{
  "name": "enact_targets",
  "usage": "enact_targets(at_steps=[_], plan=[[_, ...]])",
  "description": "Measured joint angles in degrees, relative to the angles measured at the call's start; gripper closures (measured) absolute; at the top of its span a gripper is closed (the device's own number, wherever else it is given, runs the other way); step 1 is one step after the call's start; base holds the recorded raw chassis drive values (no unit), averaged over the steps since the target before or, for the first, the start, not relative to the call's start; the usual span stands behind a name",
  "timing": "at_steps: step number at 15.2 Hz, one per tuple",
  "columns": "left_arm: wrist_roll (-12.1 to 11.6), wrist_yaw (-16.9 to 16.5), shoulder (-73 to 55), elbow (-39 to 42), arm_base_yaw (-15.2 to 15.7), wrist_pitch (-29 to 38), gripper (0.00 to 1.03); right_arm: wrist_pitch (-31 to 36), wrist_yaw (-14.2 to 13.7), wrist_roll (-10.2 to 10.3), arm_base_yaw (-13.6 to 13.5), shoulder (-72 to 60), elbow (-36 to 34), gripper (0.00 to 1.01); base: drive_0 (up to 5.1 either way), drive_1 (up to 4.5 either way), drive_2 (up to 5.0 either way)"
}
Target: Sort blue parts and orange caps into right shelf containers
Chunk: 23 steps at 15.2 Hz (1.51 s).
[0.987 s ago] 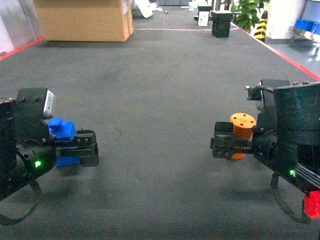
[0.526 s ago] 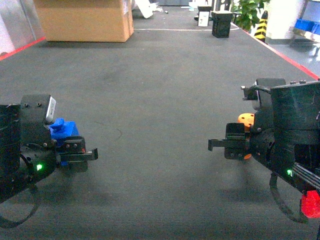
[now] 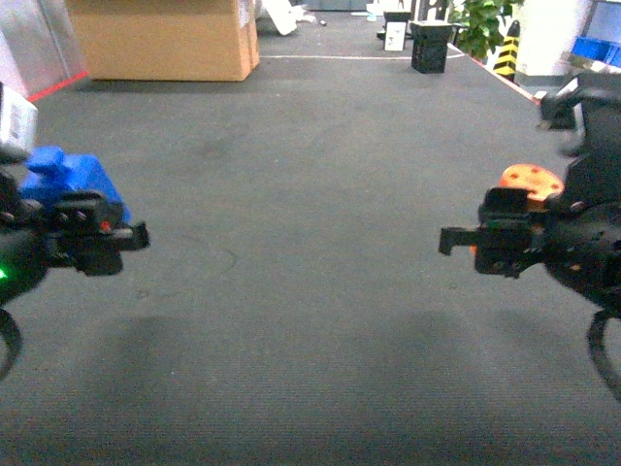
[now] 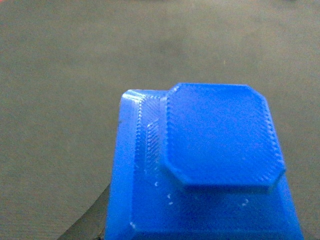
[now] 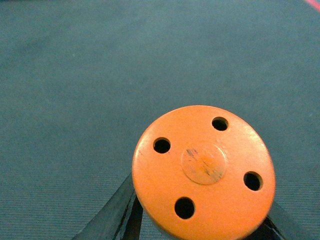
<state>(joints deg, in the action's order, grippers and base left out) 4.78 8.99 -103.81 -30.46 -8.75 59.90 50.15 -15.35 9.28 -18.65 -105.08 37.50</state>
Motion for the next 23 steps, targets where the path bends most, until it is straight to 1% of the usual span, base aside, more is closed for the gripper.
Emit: enact_targets(at_steps=[2, 3, 4, 5, 6, 7, 8, 9, 10, 11, 12, 13, 14, 15, 16, 17, 18, 19, 20, 21, 23], plan=[[-2.25, 0.15, 11.91, 6.1, 2.25, 0.04, 0.6, -0.02, 0.22, -1.42, 1.44, 12.04, -6.86, 0.58, 0.0, 0.0, 0.0], [-3.28, 0.44, 18.29, 9.35, 4.04, -1.44, 0.6, -1.77, -0.2, -1.92, 2.14, 18.84, -10.1, 0.58, 0.0, 0.0, 0.0], [-4.09, 0.59, 26.53, 12.94, 6.51, -4.57, 0.6, -5.16, -1.27, -3.02, 2.62, 27.71, -13.86, 0.58, 0.0, 0.0, 0.0], [-4.2, 0.02, 34.29, 15.3, 9.11, -9.03, 0.6, -8.74, -2.03, -3.93, 2.56, 36.06, -16.48, 0.58, 0.0, 0.0, 0.0], [-4.22, -0.68, 42.66, 17.22, 11.54, -13.62, 0.6, -13.18, -3.28, -5.11, 2.69, 44.87, -18.18, 0.58, 0.0, 0.0, 0.0], [-3.67, 0.24, 69.68, 18.93, 12.44, -31.63, 0.6, -29.92, -5.97, -7.41, 5.62, 72.83, -19.06, 0.59, 0.0, 0.0, 0.0], [-3.69, 1.84, 75.95, 18.93, 9.86, -35.6, 0.6, -33.83, -6.67, -7.39, 5.95, 80.0, -19.06, 0.59, 0.0, 0.0, 0.0], [-3.72, 5.25, 80.28, 18.47, 5.51, -36.44, 0.6, -35.34, -9.42, -6.69, 4.46, 85.92, -19.04, 0.59, 0.0, 0.0, 0.0], [-3.72, 5.4, 79.73, 17.97, 4.66, -36.59, 0.6, -35.8, -10.1, -6.23, 2.82, 85.68, -19.04, 0.59, 0.0, 0.0, 0.0], [-3.74, 5.4, 79.21, 17.99, 4.68, -37.4, 0.6, -36.48, -9.68, -6.08, 2.78, 84.63, -19.34, 0.59, 0.0, 0.0, 0.0], [-3.72, 5.6, 78.97, 17.99, 4.72, -37.68, 0.6, -36.63, -10.14, -5.97, 2.86, 84.41, -19.58, 0.59, 0.0, 0.0, 0.0], [-3.85, -1.05, 80.19, 16.33, 7.48, -46.49, 0.6, -44.54, -4.59, -6.56, 4.72, 84.94, -18.16, 0.59, 0.0, 0.0, 0.0], [-3.93, -6.03, 81.5, 16.48, 8.98, -51.01, 0.6, -49.35, 1.49, -7.65, 7.65, 86.36, -18.25, 0.59, 0.0, 0.0, 0.0], [-3.93, -8.46, 83.36, 18.53, 8.9, -51.54, 0.6, -49.96, 5.27, -7.93, 9.9, 88.43, -20.81, 0.59, 0.0, 0.0, 0.0], [-3.96, -9.03, 84.19, 19.69, 8.76, -51.39, 0.6, -53.13, 6.27, -8.13, 10.05, 91.06, -22.21, 0.59, 0.0, 0.0, 0.0], [-3.93, -8.96, 84.8, 20.57, 8.66, -51.3, 0.6, -54.21, 10.03, -8.33, 11.89, 93.81, -24.15, 0.59, 0.0, 0.0, 0.0], [-3.96, -8.94, 85.83, 21.7, 8.83, -51.3, 0.6, -53.62, 14.29, -8.7, 17.35, 95.97, -25.59, 0.59, 0.0, 0.0, 0.0], [-3.93, -8.85, 87.12, 22.84, 8.79, -51.32, 0.6, -52.74, 14.05, -8.74, 19.39, 96.63, -26.12, 0.59, 0.0, 0.0, 0.0], [-3.96, -9.03, 87.89, 23.43, 8.79, -51.32, 0.6, -52.26, 15.28, -8.83, 18.95, 97.42, -27.19, 0.59, 0.0, 0.0, 0.0], [-3.96, -8.94, 88.72, 24.15, 8.74, -51.36, 0.6, -52.13, 15.43, -8.87, 18.58, 97.83, -28.48, 0.59, 0.0, 0.0, 0.0], [-3.96, -8.96, 90.84, 25.86, 8.74, -51.95, 0.6, -51.8, 15.39, -8.87, 18.67, 99.36, -30.84, 0.59, 0.0, 0.0, 0.0]])
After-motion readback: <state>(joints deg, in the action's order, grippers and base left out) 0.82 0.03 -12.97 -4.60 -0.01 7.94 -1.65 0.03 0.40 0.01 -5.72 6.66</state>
